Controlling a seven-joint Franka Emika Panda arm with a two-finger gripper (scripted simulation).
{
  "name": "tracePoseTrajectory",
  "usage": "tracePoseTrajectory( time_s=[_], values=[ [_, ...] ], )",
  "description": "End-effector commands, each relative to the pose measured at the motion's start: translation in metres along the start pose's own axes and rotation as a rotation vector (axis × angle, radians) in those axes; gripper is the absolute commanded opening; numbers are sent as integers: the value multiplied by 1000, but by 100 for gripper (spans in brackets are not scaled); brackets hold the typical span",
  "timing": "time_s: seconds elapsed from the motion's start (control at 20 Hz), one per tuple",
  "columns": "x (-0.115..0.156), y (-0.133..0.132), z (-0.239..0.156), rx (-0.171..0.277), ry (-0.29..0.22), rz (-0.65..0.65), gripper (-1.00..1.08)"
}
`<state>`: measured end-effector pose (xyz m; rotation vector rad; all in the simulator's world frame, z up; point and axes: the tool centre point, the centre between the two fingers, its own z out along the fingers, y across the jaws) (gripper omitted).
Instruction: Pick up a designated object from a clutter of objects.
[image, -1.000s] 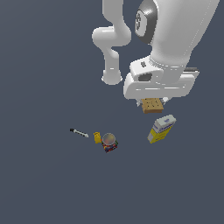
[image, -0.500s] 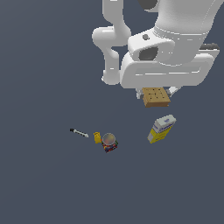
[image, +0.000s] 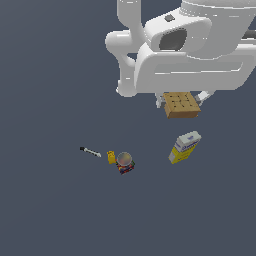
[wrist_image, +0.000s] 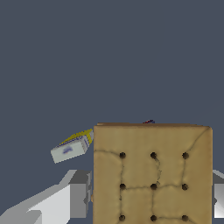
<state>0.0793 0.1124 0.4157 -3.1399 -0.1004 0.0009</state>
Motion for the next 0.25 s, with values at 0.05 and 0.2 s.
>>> tracePoseTrajectory(
  time_s=[0.05, 0.2],
  values=[
    [3, 1, -5, 0, 1, 0, -100],
    [3, 1, -6, 0, 1, 0, -100]
  ],
)
